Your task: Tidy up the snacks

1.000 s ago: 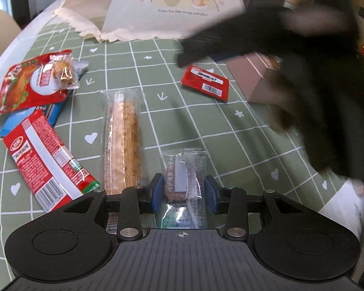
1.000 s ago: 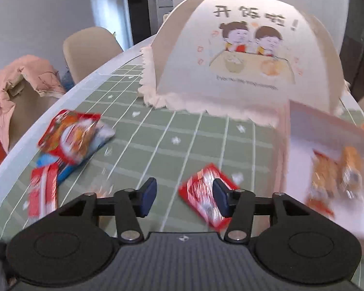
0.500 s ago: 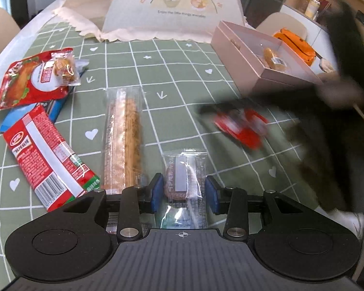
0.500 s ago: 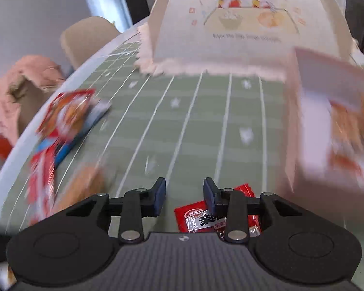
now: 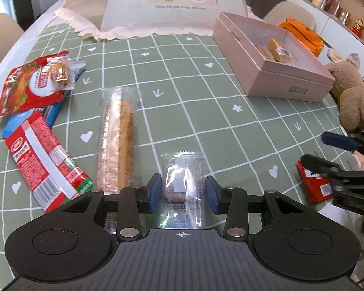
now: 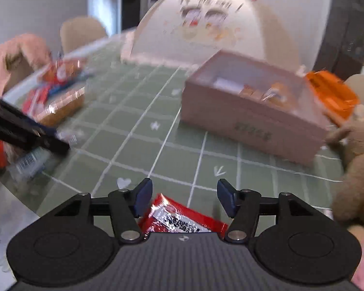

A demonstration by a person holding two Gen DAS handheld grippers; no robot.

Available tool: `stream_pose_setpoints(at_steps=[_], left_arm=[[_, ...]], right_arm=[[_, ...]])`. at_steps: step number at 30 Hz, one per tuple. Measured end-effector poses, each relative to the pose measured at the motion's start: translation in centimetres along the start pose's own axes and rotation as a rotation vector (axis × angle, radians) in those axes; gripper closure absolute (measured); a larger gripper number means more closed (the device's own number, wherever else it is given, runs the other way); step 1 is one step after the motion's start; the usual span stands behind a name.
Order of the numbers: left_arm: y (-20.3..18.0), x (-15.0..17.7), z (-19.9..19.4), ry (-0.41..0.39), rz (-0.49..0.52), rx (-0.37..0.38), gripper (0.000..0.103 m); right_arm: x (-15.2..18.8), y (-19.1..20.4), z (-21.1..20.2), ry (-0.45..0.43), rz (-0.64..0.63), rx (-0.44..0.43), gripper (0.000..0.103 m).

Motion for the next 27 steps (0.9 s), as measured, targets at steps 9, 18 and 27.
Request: stream_pose_setpoints(at_steps=[9,18,27], left_arm=[[-2.5,-1.0,0.9,-0.003,0.043,0.022,0.057],[-1.4,-0.3,0.3,0.018,0.028,0.020,0.059],[-1.6,0.3,0.0,0.014,0.056,-0.001,0.059]], right_arm=[[4.2,-1.4,-2.5,0.134,-0.002,0.068,0.043],[3.1,3.2,-3.1,0.133,0.066,-0.215,0.042],[1.7,1.8,2.1,0.128,-0.051,-0.077,0.037]])
Point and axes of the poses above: each gripper's, at about its wrist camera, not at the fingertips, and z roughly the way its jaws point, y to its left, x to its underside, the point moved 8 cm from there along z, roughly the way its jaws point, and after that the axes turned 9 degrees about z, right-handed, at the moved point
